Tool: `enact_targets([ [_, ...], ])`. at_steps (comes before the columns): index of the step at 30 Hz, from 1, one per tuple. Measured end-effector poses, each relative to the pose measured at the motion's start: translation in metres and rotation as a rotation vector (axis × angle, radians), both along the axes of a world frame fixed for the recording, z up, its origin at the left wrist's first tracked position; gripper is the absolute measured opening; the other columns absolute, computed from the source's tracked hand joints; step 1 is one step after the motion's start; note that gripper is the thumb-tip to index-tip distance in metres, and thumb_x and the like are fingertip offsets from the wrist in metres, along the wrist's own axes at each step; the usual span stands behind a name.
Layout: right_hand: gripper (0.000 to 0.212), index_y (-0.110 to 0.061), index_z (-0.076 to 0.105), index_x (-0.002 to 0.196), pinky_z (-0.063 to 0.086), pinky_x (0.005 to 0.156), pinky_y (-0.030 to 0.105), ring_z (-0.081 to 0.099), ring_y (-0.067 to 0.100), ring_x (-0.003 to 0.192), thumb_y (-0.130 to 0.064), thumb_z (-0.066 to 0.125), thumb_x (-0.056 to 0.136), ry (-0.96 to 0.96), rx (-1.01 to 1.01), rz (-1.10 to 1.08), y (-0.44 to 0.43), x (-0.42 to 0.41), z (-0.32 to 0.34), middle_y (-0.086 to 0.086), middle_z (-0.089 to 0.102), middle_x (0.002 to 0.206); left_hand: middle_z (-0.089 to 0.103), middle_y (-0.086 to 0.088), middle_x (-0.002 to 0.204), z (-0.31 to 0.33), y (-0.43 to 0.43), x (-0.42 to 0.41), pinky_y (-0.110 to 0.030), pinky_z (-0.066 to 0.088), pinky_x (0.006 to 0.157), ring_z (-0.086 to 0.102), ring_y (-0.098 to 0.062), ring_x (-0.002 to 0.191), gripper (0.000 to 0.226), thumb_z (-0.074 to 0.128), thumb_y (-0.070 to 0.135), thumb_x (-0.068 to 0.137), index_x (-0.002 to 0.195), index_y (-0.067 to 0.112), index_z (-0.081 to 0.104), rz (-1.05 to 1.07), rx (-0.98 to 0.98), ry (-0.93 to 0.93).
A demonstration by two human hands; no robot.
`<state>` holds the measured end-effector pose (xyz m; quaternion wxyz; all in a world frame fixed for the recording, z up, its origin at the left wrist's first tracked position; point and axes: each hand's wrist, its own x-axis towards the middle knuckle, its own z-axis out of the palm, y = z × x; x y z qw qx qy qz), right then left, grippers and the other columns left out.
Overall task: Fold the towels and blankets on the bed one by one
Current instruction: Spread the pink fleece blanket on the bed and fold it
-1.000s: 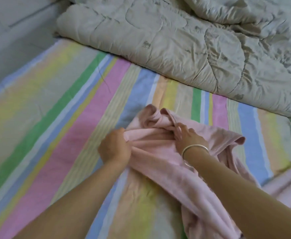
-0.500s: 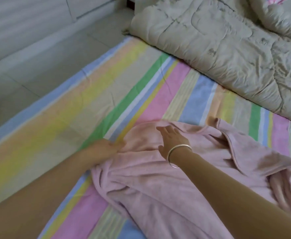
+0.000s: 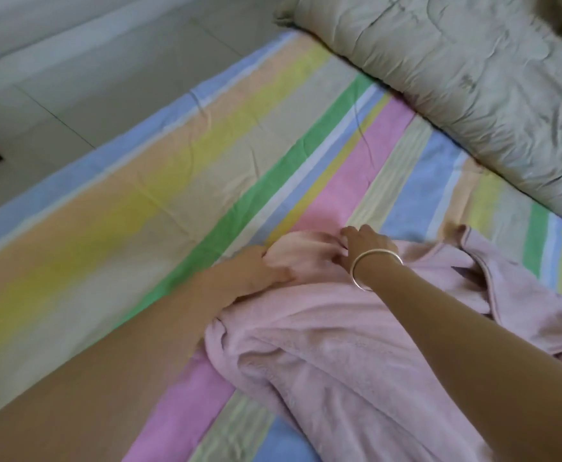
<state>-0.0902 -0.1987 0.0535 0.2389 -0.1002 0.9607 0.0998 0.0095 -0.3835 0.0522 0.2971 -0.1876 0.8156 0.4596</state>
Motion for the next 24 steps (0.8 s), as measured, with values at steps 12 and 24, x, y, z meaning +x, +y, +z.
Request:
enact_targets([
  [12, 0.023, -0.021, 0.056, 0.115, 0.033, 0.07, 0.034, 0.061, 0.037, 0.1, -0.023, 0.041, 0.097, 0.388, -0.385, 0.197, -0.171, 0.034, 0.056, 0.009, 0.06, 0.116, 0.074, -0.015, 0.098, 0.034, -0.172, 0.118, -0.048, 0.055, 0.085, 0.071, -0.031, 0.093, 0.075, 0.083, 0.04, 0.035, 0.101, 0.005, 0.072, 0.617, 0.353, -0.021],
  [24, 0.025, -0.012, 0.057, 0.114, 0.035, 0.073, 0.034, 0.056, 0.034, 0.105, -0.017, 0.047, 0.092, 0.32, -0.489, 0.533, -0.303, 0.104, 0.051, 0.011, 0.054, 0.118, 0.061, 0.0, 0.093, 0.042, -0.265, 0.237, -0.03, 0.041, 0.068, 0.056, -0.018, 0.08, 0.056, 0.079, 0.059, 0.066, 0.092, 0.014, 0.061, 0.583, -0.408, -0.184],
])
